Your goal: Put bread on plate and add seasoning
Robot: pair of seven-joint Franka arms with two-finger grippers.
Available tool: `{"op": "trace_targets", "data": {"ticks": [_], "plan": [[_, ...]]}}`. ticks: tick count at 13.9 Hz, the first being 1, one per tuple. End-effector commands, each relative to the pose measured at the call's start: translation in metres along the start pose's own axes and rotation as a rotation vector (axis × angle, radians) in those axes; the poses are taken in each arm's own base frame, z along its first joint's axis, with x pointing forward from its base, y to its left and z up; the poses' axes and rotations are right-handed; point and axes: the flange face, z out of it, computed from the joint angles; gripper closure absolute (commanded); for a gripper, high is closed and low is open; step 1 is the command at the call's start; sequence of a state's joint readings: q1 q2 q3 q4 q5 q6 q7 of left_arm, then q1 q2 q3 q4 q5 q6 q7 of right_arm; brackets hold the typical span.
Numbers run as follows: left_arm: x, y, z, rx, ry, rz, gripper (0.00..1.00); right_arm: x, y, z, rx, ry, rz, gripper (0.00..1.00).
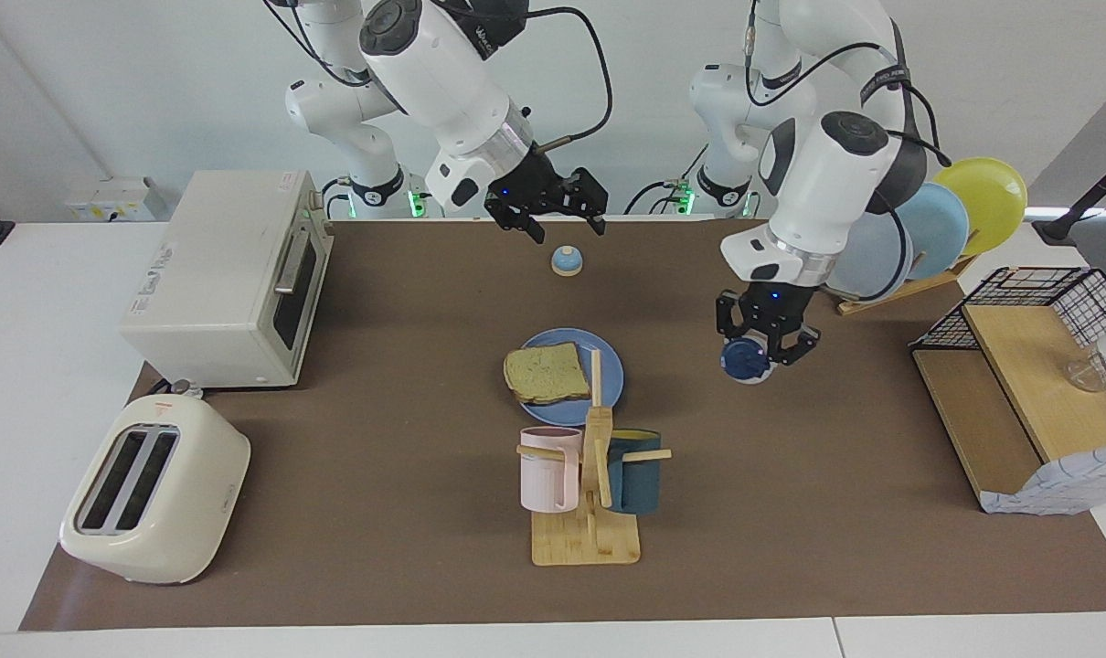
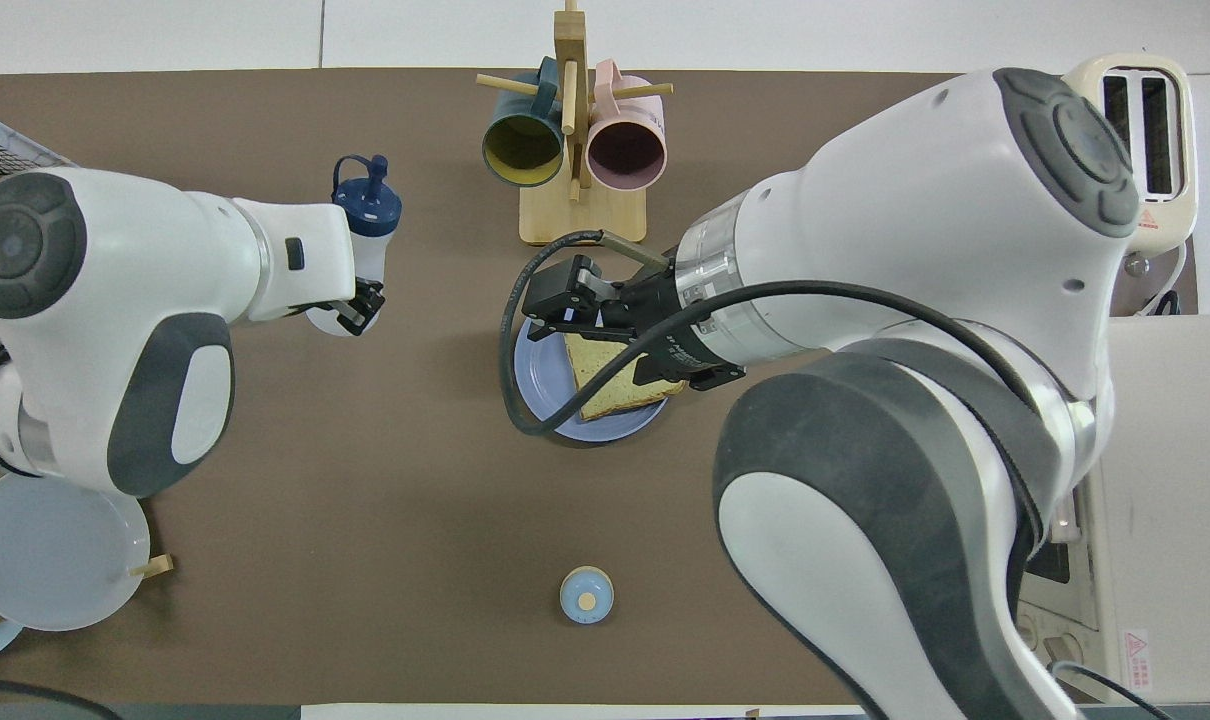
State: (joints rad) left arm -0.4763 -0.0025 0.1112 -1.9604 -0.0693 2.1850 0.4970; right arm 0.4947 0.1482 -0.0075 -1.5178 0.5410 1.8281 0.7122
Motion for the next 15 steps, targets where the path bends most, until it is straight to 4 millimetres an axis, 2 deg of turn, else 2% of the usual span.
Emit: {"op": "trace_targets", "data": {"ticks": [1,2,5,6,10,13,15], "plan": [[-0.031,0.052,-0.019,-0.054,-0.014,0.112,1.0,-0.005,-0.005,-0.003,0.051,-0.029,0.042,0.0],[-0.031,0.069,-0.022,-0.073,-0.03,0.148,1.0,-0.009,-0.008,-0.003,0.053,-0.029,0.054,0.0],[-0.041,0.123,-0.032,-0.115,-0.043,0.27,1.0,-0.028,-0.025,0.008,0.063,-0.025,0.077,0.1],[-0.044,0.135,-0.036,-0.12,-0.037,0.291,1.0,-0.034,-0.031,0.011,0.071,-0.022,0.089,0.14],[-0.064,0.161,-0.042,-0.14,-0.027,0.338,1.0,-0.044,-0.038,0.016,0.065,-0.015,0.075,0.27],[-0.066,0.167,-0.04,-0.145,-0.027,0.361,1.0,-0.043,-0.034,0.016,0.047,-0.013,0.042,0.29],[-0.067,0.168,-0.042,-0.151,-0.018,0.361,1.0,-0.045,-0.033,0.018,0.035,-0.014,0.034,0.37]]}}
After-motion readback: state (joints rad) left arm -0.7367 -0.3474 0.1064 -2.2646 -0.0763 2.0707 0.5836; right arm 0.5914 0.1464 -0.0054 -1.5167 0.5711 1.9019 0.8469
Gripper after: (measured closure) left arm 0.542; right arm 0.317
